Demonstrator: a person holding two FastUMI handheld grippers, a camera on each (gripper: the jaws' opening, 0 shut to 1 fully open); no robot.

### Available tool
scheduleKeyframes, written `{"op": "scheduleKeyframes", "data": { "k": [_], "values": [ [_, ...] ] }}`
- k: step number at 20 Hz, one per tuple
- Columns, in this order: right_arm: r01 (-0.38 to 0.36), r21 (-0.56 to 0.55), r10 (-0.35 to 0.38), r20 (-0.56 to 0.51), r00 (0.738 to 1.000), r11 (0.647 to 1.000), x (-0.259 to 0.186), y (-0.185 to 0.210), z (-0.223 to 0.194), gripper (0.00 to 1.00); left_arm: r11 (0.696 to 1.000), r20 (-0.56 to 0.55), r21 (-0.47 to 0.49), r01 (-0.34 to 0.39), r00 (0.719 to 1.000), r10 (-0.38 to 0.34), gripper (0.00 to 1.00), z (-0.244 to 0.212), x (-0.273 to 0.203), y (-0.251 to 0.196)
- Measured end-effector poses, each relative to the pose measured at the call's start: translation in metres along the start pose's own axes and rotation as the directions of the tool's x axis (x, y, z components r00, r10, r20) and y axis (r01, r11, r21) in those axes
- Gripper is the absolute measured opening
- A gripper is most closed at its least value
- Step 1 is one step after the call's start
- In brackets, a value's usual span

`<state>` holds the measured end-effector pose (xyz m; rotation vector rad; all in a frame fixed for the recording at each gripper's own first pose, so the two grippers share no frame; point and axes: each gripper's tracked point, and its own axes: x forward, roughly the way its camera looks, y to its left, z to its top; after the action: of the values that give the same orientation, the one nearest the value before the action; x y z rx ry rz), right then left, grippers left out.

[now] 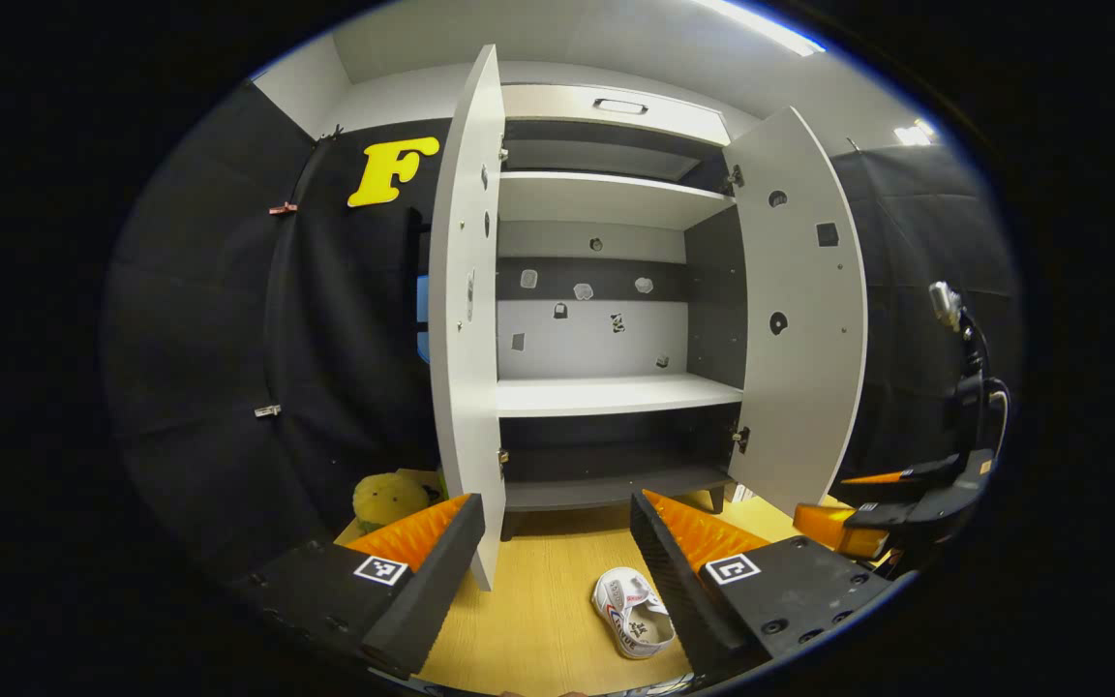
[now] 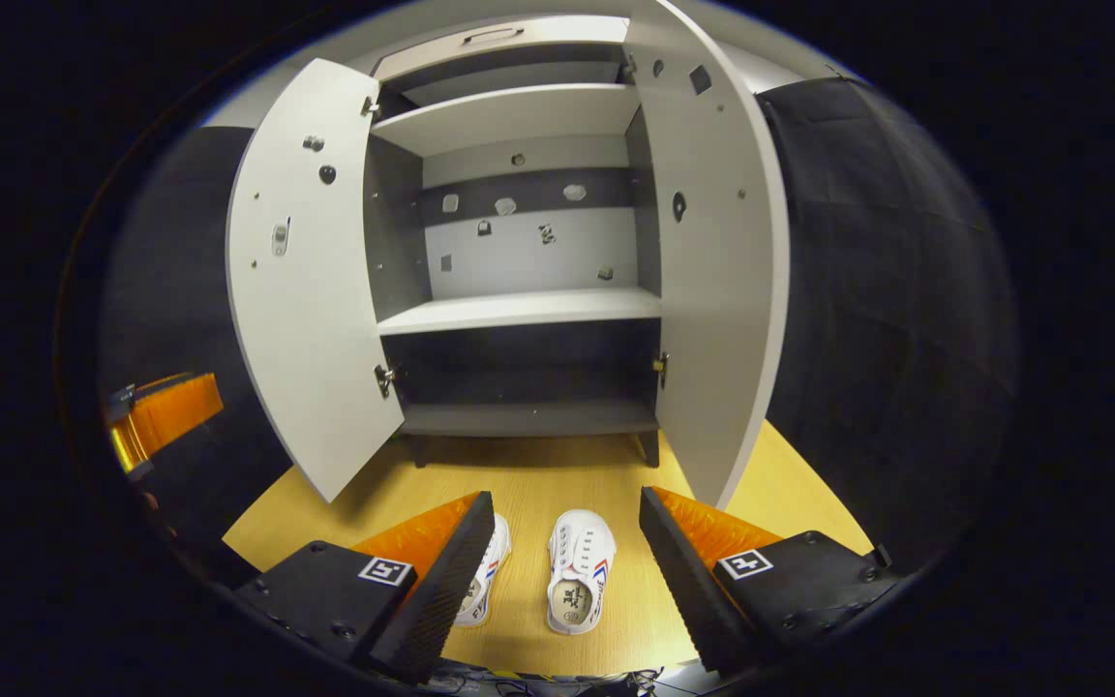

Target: Grab one shoe with the right hand and put it into the shoe cabinet, grab the other shoe with the left hand and put it into the shoe cabinet; then close the right door with the right hand and the left door with the left hand.

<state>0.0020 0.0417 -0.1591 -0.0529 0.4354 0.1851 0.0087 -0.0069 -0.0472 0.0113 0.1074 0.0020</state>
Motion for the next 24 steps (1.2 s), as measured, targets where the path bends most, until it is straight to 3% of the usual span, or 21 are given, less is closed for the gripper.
{"op": "scheduleKeyframes", "data": {
  "k": [6, 12, 18, 24],
  "values": [
    [-0.095, 0.013, 0.096, -0.186, 0.978, 0.995, 0.032, 0.025, -0.077, 0.99, 0.998, -0.037, -0.007, -0.056, 0.998, 0.056, 0.95, -0.018, -0.002, 0.026],
    [-0.144, -0.016, 0.131, -0.326, 0.936, 0.989, 0.060, 0.031, -0.150, 0.99, 0.995, -0.096, -0.043, -0.092, 0.992, 0.087, 0.95, -0.041, -0.010, 0.043],
    [-0.131, -0.042, 0.100, -0.429, 0.898, 0.990, 0.082, 0.022, -0.208, 0.99, 0.994, -0.091, -0.006, -0.110, 0.990, 0.109, 0.95, -0.039, -0.010, 0.047],
    [-0.105, -0.042, 0.078, -0.420, 0.904, 0.994, 0.113, 0.028, -0.225, 0.97, 0.994, -0.119, 0.004, -0.107, 0.987, 0.107, 0.95, -0.046, -0.014, 0.045]
  ]
}}
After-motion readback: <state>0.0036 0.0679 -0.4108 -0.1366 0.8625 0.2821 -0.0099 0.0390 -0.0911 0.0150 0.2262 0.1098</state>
